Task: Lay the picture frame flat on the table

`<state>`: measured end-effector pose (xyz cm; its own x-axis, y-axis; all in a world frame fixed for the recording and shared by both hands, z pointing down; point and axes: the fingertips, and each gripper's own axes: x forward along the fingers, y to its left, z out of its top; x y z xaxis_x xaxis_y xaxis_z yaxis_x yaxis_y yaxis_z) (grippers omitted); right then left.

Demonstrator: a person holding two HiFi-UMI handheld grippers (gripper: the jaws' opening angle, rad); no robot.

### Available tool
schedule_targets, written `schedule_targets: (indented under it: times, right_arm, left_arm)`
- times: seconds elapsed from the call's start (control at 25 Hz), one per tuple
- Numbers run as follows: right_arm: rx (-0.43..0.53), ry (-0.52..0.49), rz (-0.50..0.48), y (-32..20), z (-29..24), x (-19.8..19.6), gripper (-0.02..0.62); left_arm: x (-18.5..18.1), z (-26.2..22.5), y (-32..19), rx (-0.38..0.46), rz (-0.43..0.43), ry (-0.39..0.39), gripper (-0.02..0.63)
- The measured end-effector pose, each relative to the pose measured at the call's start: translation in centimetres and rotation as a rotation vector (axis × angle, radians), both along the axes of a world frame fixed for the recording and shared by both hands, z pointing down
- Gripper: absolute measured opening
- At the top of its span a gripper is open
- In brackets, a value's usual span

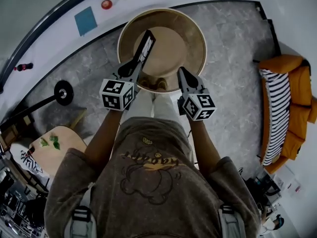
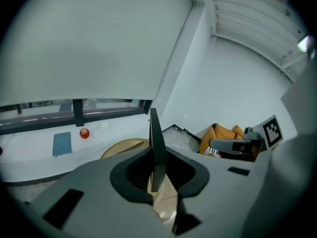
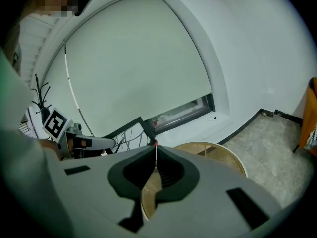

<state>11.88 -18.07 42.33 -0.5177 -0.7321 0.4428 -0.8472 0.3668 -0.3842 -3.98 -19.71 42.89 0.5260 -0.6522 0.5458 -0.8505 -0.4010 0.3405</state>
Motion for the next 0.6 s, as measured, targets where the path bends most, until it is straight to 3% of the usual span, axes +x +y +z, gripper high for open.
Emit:
schedule_targets:
  times: [0.6]
  right_arm:
    - [-0.05, 0.023, -0.037, -5.0, 6.1, 0.5, 0.02]
  left_arm:
    - [0.6, 7.6, -3.8, -0.07, -0.056, -0.006, 0.074]
